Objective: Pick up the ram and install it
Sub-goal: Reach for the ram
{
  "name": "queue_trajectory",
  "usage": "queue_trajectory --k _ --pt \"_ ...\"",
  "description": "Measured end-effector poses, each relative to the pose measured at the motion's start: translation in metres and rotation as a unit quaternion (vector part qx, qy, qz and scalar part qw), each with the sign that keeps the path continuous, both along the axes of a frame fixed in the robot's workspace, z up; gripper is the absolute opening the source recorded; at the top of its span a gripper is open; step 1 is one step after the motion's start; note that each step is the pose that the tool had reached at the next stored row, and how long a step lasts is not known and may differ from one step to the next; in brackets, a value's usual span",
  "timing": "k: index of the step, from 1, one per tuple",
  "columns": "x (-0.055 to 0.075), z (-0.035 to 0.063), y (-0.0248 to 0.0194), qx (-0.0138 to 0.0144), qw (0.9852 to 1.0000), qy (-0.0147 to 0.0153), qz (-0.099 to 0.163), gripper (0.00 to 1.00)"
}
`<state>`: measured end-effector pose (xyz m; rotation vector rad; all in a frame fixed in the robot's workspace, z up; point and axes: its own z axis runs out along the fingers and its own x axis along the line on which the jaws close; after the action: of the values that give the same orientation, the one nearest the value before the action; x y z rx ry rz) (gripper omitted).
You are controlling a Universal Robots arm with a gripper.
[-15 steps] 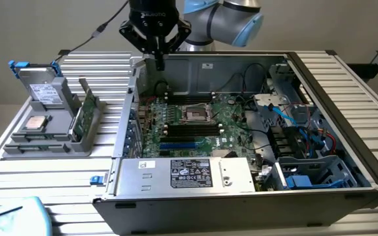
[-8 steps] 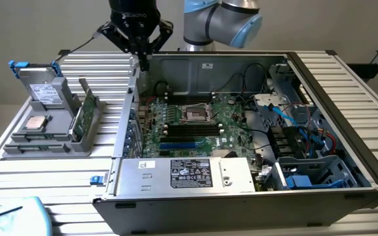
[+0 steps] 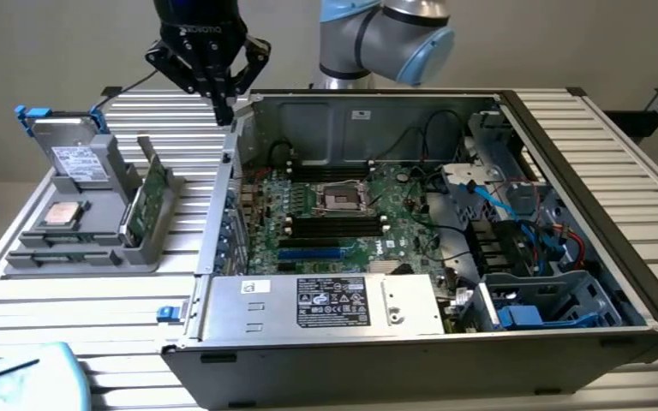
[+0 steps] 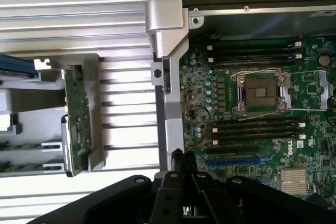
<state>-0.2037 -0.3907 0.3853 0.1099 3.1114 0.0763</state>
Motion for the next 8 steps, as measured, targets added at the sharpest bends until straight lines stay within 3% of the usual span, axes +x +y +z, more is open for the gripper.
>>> queue_trajectory --k 8 --pt "-0.037 -0.0042 0.0032 0.0000 1.0000 0.0018 0.000 0.11"
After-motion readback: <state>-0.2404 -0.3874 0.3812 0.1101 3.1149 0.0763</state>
